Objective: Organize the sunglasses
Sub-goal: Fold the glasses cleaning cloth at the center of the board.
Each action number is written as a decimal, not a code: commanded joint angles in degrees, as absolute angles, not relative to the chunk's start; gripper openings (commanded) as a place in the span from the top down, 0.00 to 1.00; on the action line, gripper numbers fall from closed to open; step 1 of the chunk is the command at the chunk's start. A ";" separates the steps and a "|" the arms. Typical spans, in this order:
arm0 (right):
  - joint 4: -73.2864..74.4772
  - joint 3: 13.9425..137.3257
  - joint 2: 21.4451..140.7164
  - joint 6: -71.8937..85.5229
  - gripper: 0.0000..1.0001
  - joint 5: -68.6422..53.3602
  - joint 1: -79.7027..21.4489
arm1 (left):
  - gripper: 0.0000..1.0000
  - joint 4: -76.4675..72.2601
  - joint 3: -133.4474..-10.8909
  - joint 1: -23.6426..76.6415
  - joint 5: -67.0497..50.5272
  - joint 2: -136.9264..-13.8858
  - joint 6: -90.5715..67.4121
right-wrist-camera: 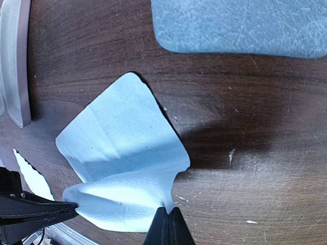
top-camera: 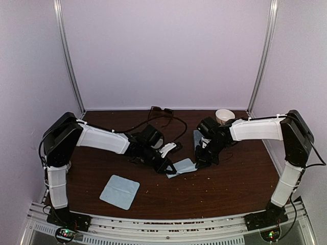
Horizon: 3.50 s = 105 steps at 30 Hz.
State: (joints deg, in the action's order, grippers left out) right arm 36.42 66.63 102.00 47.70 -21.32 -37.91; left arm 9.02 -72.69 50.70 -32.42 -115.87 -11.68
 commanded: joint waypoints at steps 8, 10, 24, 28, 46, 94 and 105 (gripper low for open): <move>38.29 69.90 104.65 46.50 1.00 -18.83 -37.98 | 1.00 6.33 -72.59 48.92 -32.60 -117.68 -14.91; 38.25 70.19 105.01 46.48 1.00 -18.77 -37.99 | 1.00 6.33 -72.83 48.87 -32.61 -117.97 -15.02; 36.42 71.02 104.73 46.24 0.84 -18.37 -37.54 | 1.00 6.18 -73.52 48.22 -32.81 -119.39 -16.15; 36.03 71.01 104.44 46.28 0.80 -18.20 -37.36 | 1.00 5.68 -73.24 47.86 -32.74 -119.42 -16.88; 33.02 71.56 102.31 45.35 0.68 -18.17 -35.78 | 1.00 5.10 -73.59 45.75 -33.76 -120.74 -22.40; 22.77 64.99 95.96 34.11 0.65 -21.89 -41.17 | 0.58 11.03 -71.40 47.89 -17.95 -108.70 -16.70; 24.21 70.61 103.18 35.80 0.78 -21.07 -43.85 | 0.80 13.97 -74.38 50.89 -15.18 -112.12 -13.39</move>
State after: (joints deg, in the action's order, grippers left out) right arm 23.90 67.61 101.23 35.00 -21.89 -43.00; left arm 12.93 -72.03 51.05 -16.97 -110.39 -14.15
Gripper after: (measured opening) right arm 0.263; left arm 0.231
